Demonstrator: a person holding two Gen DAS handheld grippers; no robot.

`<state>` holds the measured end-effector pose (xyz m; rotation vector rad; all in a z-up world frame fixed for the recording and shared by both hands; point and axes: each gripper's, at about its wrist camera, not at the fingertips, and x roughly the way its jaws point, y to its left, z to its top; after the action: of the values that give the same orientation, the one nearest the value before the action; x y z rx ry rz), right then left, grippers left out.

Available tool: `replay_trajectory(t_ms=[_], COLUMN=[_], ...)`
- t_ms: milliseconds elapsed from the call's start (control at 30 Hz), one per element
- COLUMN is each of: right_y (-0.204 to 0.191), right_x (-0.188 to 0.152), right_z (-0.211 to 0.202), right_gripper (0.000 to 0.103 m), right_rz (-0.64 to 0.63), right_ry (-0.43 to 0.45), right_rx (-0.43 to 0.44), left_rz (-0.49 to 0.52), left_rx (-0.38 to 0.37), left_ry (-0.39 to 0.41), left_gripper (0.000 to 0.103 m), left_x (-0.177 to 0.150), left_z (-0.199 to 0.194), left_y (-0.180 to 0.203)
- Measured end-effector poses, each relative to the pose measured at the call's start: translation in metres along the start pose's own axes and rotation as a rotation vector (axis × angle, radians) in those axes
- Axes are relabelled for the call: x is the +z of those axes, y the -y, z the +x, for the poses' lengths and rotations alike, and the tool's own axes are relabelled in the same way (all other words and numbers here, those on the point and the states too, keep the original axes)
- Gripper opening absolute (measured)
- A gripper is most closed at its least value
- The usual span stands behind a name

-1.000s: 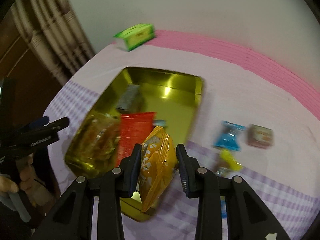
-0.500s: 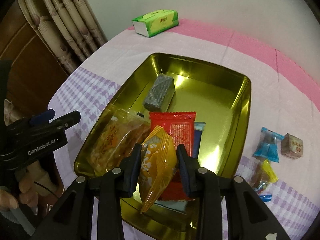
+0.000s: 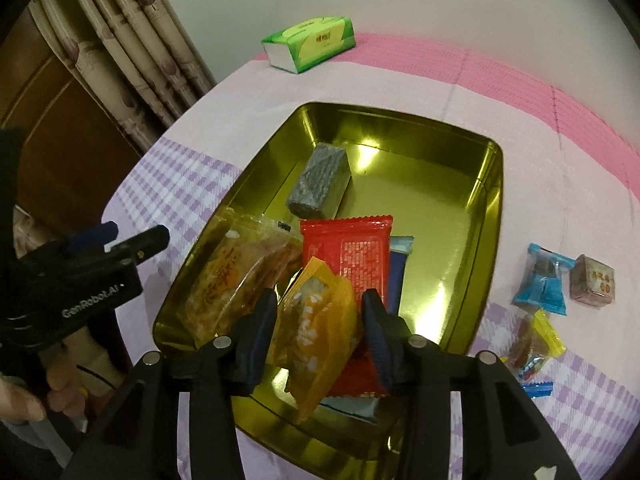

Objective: Organize snacks

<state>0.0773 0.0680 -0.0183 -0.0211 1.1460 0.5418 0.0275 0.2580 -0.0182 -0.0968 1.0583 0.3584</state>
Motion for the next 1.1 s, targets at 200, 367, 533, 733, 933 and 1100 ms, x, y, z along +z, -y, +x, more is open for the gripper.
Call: replay_trajectory(t_ms=[200,367,533,733,933,1100], right_y=[0.018,0.06,0.114,0.164,0.181,0.186], right_x=[0.0,0.002,-0.002,-0.014,-0.021,-0.02], right_z=[-0.024,-0.048,-0.066,-0.065,-0.049,-0.031], right_gripper=[0.052,0.053,0.053,0.053,0.056,0.056], right_rz=[0.036,0.105,0.188,0.263,0.272,0.268], right_ry=[0.056,0.11,0.136,0.117,0.092,0.073], right_rx=[-0.007,-0.067,-0.174,-0.255,-0.273,-0.275], left_rz=[0.001,-0.002,0.002,0.009,0.023,0.027], left_rx=[0.0,0.0,0.001,0.0,0.0,0.0], left_ry=[0.001,0.001,0.0,0.002,0.004,0.003], left_gripper=[0.073,0.073,0.073,0.073,0.073,0.073], left_x=[0.0,0.0,-0.001,-0.001,-0.002,-0.003], left_z=[0.0,0.0,0.0,0.0,-0.001,-0.001], left_y=[0.001,0.001,0.002,0.005,0.007,0.008])
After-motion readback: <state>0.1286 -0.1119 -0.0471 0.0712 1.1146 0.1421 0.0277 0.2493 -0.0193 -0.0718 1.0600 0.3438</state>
